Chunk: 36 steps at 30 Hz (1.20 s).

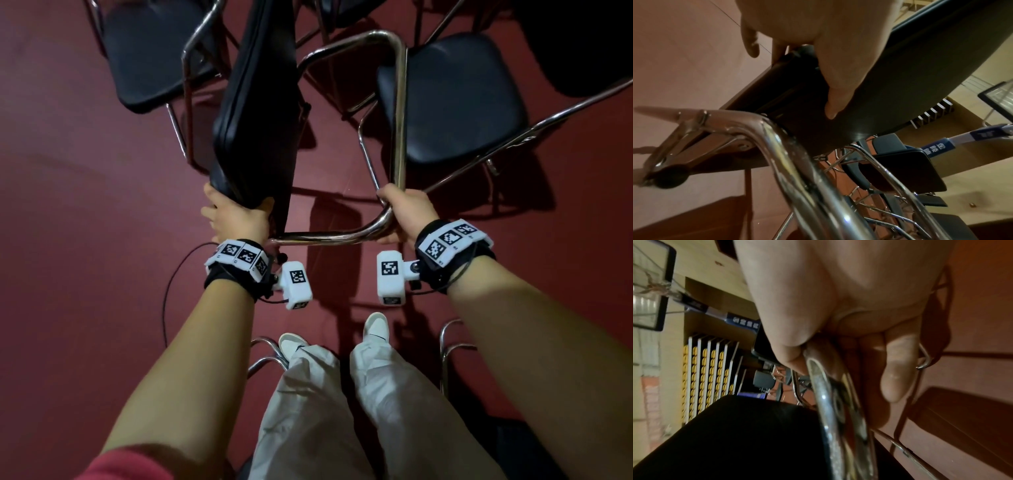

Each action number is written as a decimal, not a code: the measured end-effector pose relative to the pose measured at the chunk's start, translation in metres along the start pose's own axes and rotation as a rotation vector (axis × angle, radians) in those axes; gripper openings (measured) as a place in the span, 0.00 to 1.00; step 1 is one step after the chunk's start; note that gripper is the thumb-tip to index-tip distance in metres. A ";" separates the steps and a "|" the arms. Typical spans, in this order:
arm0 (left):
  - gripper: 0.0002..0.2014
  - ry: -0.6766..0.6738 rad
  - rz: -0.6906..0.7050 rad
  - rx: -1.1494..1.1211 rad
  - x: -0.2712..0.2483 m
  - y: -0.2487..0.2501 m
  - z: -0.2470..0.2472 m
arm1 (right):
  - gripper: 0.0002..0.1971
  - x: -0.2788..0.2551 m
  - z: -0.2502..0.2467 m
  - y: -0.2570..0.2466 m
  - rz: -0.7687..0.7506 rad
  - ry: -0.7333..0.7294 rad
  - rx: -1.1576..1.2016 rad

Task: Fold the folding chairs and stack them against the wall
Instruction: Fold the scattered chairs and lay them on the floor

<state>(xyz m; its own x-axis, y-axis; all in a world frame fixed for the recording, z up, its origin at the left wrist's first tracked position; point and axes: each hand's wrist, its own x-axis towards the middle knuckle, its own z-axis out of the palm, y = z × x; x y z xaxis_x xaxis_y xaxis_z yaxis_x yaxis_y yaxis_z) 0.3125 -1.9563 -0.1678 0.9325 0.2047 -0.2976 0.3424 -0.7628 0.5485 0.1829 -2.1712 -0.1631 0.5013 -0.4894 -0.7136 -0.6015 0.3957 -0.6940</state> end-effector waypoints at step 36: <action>0.36 -0.385 0.032 -0.200 0.059 0.008 -0.118 | 0.69 -0.042 0.142 -0.138 -0.336 -0.210 -0.323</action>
<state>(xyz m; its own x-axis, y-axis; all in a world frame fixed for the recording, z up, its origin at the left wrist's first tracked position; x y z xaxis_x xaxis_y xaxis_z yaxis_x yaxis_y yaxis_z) 0.3841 -1.8776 -0.0892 0.8451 -0.0896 -0.5271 0.3652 -0.6232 0.6915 0.3330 -2.0953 -0.0516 0.7943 -0.3688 -0.4828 -0.5303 -0.0331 -0.8472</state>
